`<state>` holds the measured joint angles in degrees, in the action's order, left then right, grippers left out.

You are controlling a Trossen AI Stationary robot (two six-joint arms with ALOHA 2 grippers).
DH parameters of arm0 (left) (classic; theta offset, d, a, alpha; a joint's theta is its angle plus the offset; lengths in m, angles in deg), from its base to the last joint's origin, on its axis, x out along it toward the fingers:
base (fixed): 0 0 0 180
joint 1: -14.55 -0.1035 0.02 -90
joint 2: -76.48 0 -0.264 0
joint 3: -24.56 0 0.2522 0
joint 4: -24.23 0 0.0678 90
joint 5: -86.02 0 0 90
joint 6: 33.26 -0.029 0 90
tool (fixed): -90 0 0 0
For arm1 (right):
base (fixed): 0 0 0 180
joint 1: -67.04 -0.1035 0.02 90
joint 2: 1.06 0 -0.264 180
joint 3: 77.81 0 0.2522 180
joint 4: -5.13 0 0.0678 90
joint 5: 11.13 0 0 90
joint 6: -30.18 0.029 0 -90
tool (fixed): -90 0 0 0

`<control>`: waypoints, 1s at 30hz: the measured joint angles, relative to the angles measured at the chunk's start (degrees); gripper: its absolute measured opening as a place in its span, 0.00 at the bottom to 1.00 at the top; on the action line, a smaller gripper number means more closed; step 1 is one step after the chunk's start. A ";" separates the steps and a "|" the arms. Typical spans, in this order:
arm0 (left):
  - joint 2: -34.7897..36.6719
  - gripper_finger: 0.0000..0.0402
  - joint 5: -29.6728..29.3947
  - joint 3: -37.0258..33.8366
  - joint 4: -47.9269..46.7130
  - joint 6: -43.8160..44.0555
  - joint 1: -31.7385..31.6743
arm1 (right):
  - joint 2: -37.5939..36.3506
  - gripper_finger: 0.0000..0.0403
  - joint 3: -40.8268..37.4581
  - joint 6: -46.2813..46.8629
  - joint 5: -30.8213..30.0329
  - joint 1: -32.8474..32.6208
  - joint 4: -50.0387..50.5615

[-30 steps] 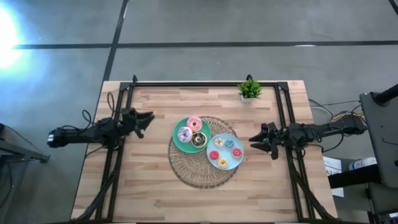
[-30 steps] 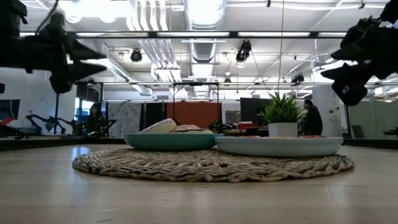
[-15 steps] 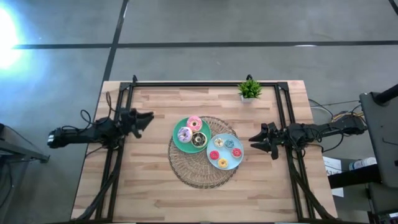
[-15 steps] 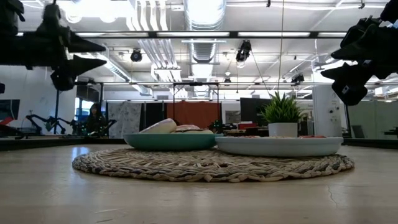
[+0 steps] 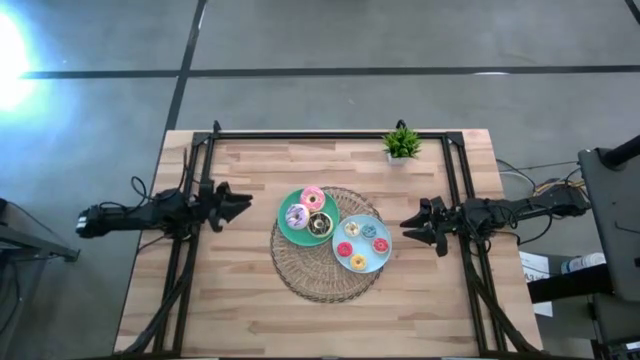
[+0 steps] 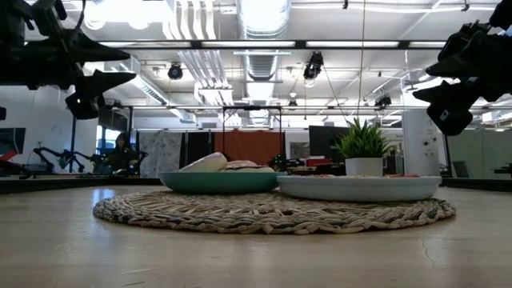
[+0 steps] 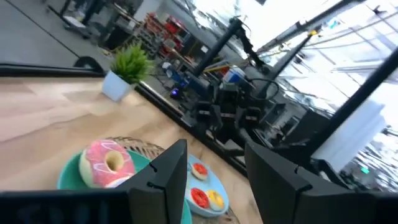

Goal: Pick & Place donuts
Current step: Return to Home Position

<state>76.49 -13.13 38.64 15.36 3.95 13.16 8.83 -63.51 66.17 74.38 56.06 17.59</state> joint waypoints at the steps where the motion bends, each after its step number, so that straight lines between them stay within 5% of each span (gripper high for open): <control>1: 0.00 0.34 0.45 0.00 -0.08 0.02 0.01 | 0.00 0.41 0.01 -0.01 0.00 0.00 0.00; 16: 0.00 0.34 1.05 0.00 -3.40 -38.26 -0.37 | 0.00 0.41 0.01 -0.01 -0.01 0.00 0.00; 30: -0.04 0.34 0.68 0.09 -1.40 -29.81 0.00 | 0.00 0.41 0.01 -0.01 0.00 0.00 0.00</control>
<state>76.45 -12.45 38.73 13.96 -25.86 13.16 8.83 -63.49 66.16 74.38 56.06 17.59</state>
